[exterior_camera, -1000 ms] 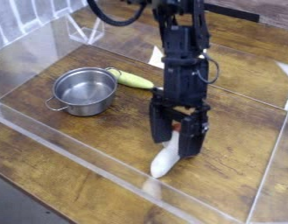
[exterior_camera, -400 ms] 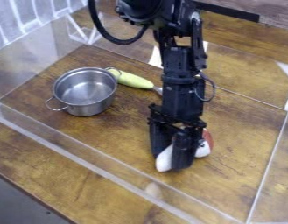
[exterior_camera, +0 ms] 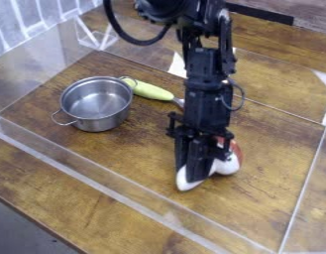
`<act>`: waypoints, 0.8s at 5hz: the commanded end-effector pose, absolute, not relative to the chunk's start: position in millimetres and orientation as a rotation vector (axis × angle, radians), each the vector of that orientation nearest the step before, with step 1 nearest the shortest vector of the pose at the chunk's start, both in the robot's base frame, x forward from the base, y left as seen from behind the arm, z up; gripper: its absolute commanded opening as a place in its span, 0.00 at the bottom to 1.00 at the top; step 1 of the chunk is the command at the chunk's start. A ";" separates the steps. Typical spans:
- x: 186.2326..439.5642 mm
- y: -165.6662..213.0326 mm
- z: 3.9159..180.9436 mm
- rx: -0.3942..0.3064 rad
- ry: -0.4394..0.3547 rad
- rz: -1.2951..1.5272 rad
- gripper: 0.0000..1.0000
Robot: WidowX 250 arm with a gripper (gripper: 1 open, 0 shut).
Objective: Remove the mushroom from the silver pot and put it on the table
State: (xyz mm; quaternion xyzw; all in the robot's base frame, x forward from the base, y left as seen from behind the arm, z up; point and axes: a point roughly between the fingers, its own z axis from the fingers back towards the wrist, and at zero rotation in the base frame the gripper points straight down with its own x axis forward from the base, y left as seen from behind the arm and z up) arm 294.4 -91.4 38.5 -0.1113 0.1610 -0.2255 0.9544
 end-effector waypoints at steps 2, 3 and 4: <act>308.7 -103.4 84.6 -0.166 0.258 -0.485 0.00; 313.0 -111.7 90.6 -0.151 0.249 -0.497 1.00; 314.7 -115.2 91.7 -0.147 0.249 -0.504 1.00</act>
